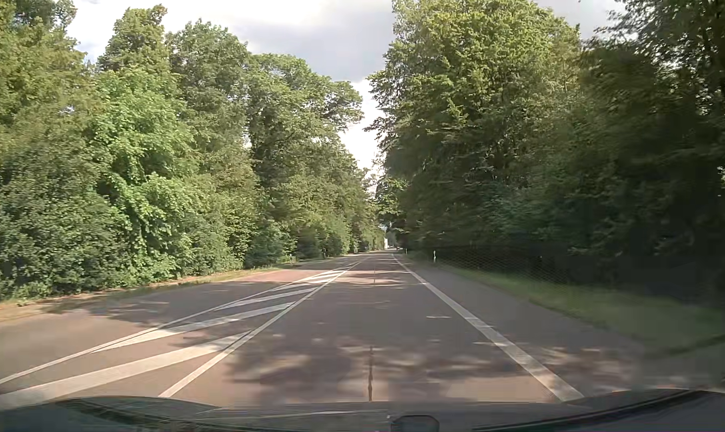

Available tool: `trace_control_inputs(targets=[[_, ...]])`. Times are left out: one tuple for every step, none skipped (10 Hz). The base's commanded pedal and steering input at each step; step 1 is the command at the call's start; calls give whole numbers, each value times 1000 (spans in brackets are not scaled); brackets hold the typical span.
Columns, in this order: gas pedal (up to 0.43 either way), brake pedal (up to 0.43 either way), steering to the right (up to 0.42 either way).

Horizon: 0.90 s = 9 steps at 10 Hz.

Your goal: Follow the waypoints while adhering to traffic rules and regulations

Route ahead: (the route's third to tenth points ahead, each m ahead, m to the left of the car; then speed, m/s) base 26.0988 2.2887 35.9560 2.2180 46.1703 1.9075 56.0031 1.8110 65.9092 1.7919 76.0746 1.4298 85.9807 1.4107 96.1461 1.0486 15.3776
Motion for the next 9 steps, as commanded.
trace_control_inputs(targets=[[138, 0, 1], [138, 0, 1], [138, 0, 1], [138, 0, 1], [130, 0, 0], [118, 0, 1], [118, 0, 0], [118, 0, 0], [118, 0, 1]])
